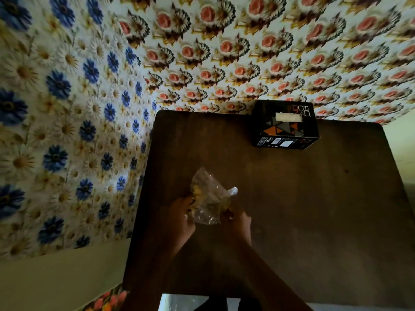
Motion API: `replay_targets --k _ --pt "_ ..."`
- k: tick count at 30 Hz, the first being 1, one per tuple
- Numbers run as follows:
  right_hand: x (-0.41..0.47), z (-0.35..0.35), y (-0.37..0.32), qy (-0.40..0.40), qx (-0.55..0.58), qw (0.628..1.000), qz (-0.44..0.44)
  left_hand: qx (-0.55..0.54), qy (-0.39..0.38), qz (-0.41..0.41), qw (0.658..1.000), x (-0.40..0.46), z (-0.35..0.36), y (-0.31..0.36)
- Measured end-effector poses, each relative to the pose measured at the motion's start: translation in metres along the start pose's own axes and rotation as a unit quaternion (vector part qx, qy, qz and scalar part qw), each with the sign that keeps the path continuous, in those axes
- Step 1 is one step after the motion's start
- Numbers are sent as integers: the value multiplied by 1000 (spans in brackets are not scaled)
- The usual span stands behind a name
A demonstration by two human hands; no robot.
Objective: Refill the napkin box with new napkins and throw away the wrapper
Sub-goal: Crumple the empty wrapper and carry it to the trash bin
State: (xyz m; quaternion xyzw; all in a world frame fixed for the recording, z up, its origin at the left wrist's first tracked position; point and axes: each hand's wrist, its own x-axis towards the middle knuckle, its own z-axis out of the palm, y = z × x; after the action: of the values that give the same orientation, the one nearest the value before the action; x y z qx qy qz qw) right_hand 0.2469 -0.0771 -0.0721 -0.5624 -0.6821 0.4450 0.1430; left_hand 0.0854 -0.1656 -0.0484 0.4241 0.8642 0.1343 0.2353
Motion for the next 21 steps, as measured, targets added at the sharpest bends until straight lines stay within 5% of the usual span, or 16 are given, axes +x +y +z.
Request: replay_targets --k 3,8,11,13,16,21 --pt "10 6 -13 -26 -14 999 -39 64 3 79 995 -18 5 8" --pt "14 -4 -11 -135 -32 986 -94 31 37 19 999 -12 25 6" --pt "12 -16 -8 -75 -8 993 -91 23 25 -9 999 -9 22 12" --pt "15 -25 -10 -50 -33 983 -174 6 9 -5 1000 -6 22 12" --pt "23 -34 -31 -182 -188 934 -243 -67 -14 6 998 -6 22 20" --pt "31 -41 -52 -195 -220 925 -243 -254 159 12 954 -16 -5 36"
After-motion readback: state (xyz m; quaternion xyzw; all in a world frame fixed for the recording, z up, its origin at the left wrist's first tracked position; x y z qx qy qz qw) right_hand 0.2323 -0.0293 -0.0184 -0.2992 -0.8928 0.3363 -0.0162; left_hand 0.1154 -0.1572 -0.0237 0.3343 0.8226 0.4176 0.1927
